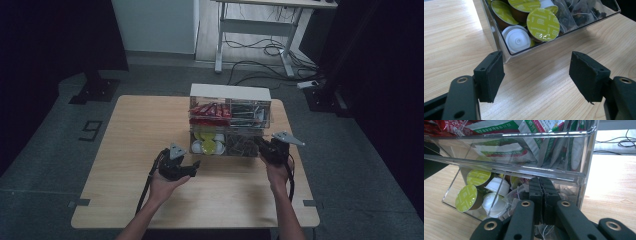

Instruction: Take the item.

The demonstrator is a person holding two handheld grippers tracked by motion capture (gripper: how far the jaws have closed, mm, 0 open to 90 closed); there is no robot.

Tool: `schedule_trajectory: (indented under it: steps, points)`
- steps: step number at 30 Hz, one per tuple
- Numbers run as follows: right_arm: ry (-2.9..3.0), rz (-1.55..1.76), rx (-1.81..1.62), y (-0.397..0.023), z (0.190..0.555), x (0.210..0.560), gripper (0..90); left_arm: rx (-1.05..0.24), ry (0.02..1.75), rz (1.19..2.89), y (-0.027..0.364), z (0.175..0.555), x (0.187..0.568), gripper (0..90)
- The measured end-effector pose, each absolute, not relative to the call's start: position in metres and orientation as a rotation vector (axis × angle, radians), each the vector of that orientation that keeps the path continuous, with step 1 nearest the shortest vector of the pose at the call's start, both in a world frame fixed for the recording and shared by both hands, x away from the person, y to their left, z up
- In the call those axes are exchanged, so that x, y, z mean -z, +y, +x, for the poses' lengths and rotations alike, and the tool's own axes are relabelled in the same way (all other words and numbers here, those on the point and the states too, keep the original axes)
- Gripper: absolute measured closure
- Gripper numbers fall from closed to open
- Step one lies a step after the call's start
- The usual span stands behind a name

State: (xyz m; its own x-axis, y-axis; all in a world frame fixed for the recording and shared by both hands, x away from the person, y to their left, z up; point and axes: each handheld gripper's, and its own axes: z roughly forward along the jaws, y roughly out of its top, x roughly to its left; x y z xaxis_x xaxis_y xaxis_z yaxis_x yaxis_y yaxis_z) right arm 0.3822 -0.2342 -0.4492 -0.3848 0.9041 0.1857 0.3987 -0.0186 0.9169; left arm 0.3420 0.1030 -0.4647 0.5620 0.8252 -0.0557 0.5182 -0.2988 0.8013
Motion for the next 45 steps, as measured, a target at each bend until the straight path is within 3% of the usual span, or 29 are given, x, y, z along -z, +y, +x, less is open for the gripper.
schedule_trajectory:
  steps: [45]
  points:
    - [1.799,1.359,-1.383,-0.233,0.384,0.449,87.8,-0.508,1.053,1.976,0.066,0.364,0.457,26.9]
